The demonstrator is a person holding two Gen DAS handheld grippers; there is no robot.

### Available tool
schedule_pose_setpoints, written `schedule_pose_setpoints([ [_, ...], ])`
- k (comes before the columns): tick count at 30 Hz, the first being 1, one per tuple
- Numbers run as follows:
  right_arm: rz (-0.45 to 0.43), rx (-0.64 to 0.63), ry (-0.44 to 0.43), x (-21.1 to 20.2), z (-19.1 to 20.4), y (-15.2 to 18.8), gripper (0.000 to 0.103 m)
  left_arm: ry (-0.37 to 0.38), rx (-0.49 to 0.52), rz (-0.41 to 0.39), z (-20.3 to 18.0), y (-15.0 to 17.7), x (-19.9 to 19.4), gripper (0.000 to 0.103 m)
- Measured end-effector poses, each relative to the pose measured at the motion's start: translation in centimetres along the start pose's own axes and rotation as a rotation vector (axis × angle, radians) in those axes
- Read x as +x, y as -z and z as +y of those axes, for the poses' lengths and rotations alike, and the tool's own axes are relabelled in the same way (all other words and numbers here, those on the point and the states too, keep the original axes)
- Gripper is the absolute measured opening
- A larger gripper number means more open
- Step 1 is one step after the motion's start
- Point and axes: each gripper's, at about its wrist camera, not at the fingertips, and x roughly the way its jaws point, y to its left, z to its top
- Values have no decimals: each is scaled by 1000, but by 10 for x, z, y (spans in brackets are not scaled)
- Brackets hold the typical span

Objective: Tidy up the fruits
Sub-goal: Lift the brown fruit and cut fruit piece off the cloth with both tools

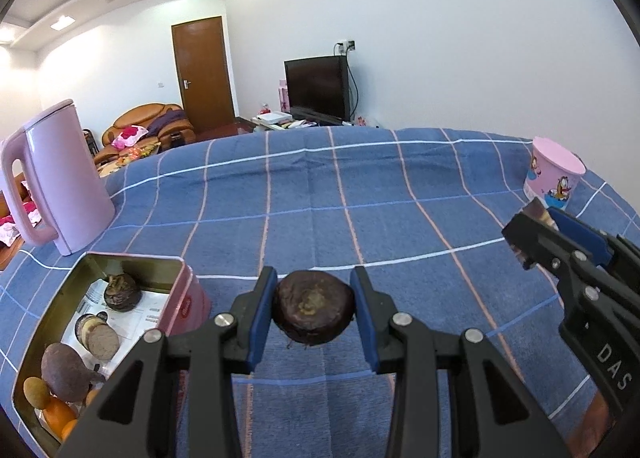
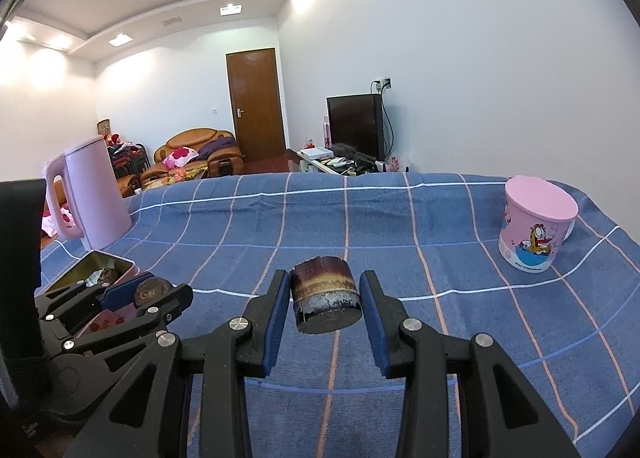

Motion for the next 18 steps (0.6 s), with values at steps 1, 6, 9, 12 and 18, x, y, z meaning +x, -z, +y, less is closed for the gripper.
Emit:
schedule_pose_setpoints([
  [1, -5, -1, -1, -1, 0, 0, 38, -3, -1, -4, 0, 0, -1, 40],
  [6, -24, -9, 0, -6, 2, 0, 38, -13, -4, -21, 1, 1, -5, 40],
  [9, -35, -14, 1, -8, 3, 0, 38, -17, -8, -24, 2, 2, -6, 40],
  [12, -45, -17, 2, -10, 5, 0, 38, -20, -17, -27, 4, 2, -7, 40],
  [18, -64, -25, 5, -14, 6, 1, 38, -40, -16, -49, 5, 4, -13, 40],
])
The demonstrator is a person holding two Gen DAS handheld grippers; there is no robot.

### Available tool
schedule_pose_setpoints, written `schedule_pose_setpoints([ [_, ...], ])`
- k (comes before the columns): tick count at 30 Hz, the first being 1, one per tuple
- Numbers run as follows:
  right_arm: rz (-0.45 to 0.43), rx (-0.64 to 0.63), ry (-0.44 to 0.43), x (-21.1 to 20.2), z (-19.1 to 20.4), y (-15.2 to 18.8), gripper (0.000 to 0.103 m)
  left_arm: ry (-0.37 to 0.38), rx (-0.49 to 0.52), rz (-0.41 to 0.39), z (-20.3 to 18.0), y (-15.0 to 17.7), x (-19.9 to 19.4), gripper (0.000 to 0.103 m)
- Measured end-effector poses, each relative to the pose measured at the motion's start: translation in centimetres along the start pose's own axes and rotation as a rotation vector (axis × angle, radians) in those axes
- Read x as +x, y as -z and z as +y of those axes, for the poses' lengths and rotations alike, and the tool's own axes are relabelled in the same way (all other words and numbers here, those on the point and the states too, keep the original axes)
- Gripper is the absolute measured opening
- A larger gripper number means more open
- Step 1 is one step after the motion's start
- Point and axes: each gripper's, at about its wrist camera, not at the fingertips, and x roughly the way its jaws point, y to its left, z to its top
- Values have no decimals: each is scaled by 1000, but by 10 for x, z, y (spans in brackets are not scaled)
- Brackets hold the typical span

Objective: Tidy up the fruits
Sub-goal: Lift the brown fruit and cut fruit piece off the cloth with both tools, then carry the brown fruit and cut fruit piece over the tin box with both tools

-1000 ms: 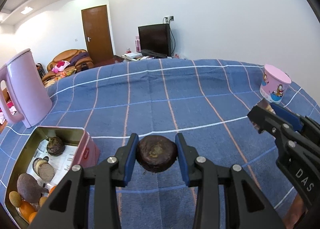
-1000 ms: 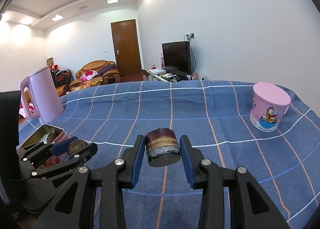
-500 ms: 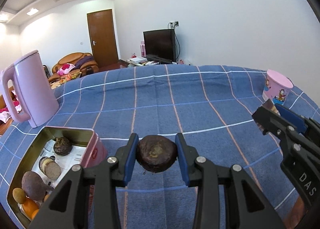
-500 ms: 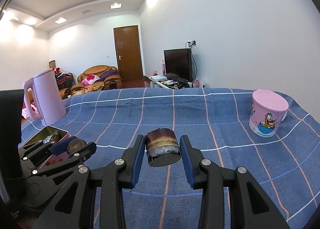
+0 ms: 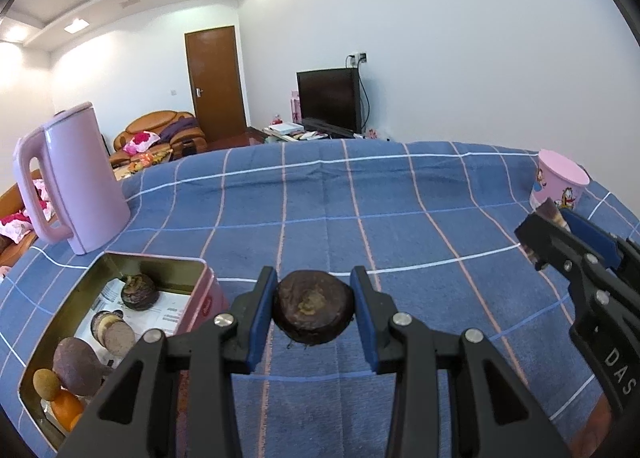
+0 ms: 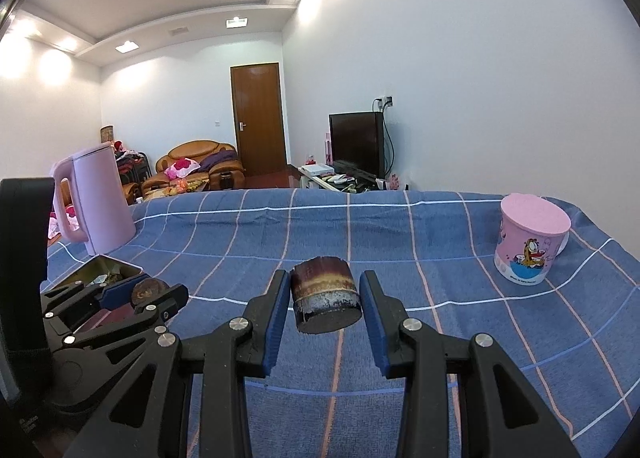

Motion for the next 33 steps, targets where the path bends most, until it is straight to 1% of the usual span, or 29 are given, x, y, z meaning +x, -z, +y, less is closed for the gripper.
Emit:
schedule_pose_setpoints([
  [5, -7, -6, 2, -2, 2, 1, 38, -10, 13, -18, -2, 1, -5, 40],
  [14, -14, -19, -2, -6, 7, 3, 38, -19, 6, -7, 4, 5, -10, 40],
  [21, -18, -44, -12, -10, 17, 4, 38, -26, 9, -20, 12, 12, -22, 40],
  [24, -16, -48, -20, -10, 21, 5, 38, -25, 9, -26, 17, 15, -28, 40],
  [30, -1, -46, -51, -10, 31, 7, 38, -58, 5, -41, 32, 21, -38, 40],
  [33, 5, -56, -66, -10, 39, 8, 38, -63, 4, -39, 39, 23, -41, 40],
])
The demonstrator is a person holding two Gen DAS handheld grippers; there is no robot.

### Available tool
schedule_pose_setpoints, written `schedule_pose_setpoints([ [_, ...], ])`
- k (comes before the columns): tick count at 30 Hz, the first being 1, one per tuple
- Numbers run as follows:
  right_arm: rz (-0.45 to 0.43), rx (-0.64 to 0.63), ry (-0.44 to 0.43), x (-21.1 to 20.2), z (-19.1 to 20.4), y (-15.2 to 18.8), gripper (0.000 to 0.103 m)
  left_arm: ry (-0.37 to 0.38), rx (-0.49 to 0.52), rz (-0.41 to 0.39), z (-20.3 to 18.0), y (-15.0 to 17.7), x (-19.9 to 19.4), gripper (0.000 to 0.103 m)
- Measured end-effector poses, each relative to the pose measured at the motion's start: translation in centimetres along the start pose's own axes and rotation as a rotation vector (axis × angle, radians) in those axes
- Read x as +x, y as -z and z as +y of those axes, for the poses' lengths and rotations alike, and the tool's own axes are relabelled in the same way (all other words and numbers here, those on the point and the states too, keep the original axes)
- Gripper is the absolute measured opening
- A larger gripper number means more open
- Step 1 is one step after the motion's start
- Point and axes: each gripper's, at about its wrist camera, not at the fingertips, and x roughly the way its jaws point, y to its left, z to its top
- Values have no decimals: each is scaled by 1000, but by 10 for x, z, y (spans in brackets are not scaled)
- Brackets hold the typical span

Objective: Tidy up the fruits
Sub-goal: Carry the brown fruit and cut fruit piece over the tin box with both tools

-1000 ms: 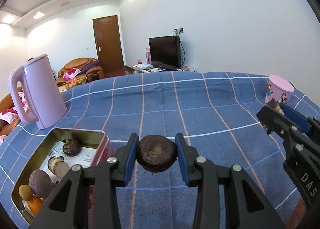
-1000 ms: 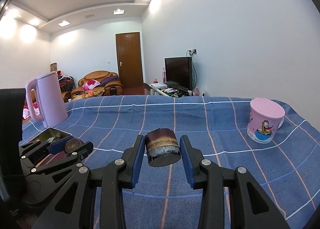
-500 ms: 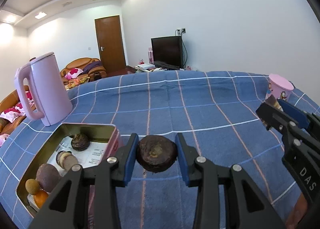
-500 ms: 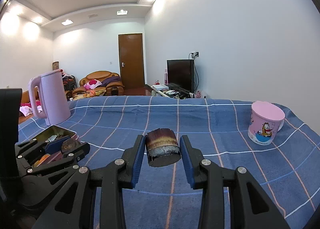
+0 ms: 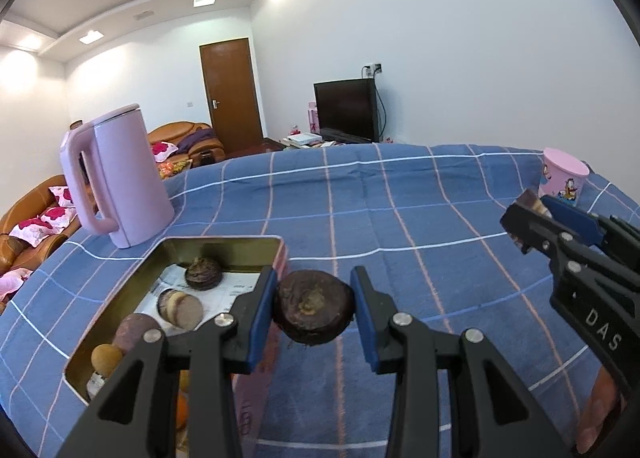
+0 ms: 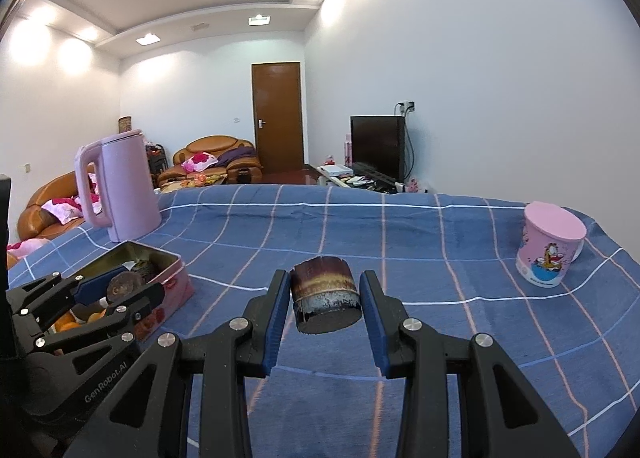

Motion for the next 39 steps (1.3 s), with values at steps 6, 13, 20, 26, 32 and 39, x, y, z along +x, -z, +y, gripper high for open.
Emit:
schedule_pose_setpoints([
  [6, 10, -13, -54, 3, 22, 0, 38, -16, -27, -6, 20, -1, -6, 40],
  [13, 24, -18, -112, 10, 47, 0, 38, -43, -71, -4, 50, -2, -10, 40],
  [20, 31, -23, -182, 11, 73, 0, 38, -77, -114, -1, 85, -1, -15, 40],
  [26, 25, -48, -243, 8, 102, -5, 38, -126, -148, -4, 119, -2, -20, 40],
  [32, 22, -78, -294, 7, 128, -7, 38, -144, -167, 5, 139, -2, -17, 40],
  [39, 32, -107, -331, 8, 149, -5, 38, -135, -176, 14, 148, -1, -14, 40],
])
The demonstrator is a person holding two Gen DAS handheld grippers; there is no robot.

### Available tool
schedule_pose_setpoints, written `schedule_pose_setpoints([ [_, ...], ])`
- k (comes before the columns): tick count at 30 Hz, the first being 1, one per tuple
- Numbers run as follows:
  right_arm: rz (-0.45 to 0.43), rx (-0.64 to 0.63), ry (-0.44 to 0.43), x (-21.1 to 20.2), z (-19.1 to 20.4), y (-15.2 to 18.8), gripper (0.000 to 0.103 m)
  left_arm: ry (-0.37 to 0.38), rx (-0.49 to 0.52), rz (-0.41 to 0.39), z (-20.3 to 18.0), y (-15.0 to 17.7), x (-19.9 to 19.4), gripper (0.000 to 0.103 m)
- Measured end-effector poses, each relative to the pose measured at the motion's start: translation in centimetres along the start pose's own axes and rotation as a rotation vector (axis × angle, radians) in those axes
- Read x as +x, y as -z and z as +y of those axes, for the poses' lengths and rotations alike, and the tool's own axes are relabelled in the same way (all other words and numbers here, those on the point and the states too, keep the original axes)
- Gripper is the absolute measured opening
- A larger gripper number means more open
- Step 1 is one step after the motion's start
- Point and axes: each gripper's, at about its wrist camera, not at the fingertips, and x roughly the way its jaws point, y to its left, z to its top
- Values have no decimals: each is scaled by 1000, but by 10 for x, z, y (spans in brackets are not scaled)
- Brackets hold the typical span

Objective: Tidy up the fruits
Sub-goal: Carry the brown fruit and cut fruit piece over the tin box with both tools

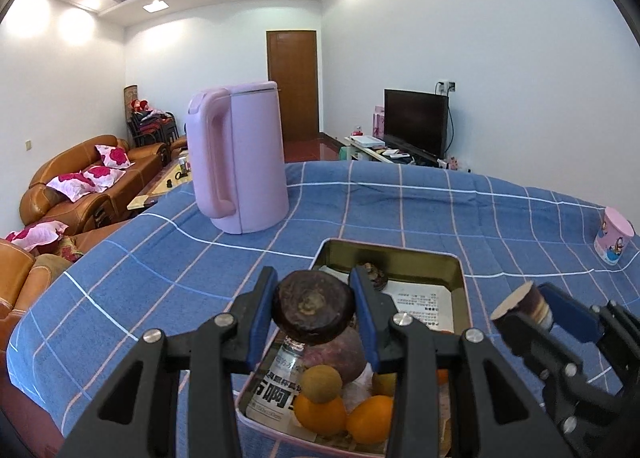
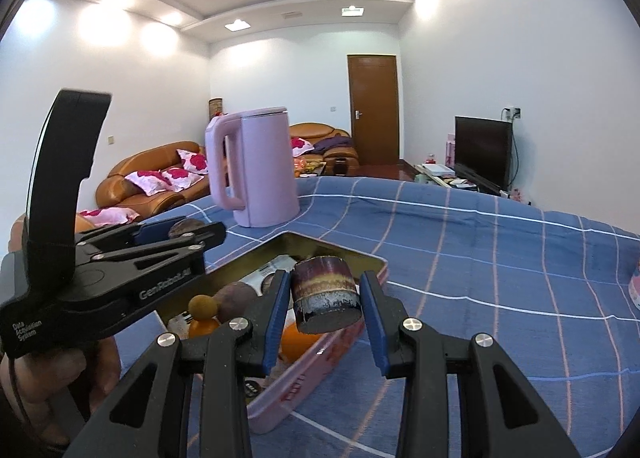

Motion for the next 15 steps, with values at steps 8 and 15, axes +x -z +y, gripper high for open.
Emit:
schedule_pose_setpoints([
  [8, 27, -2, -21, 6, 7, 8, 38, 19, 7, 17, 2, 1, 2, 40],
  [15, 47, -7, -33, 9, 10, 9, 38, 30, 5, 37, 4, 1, 5, 40],
])
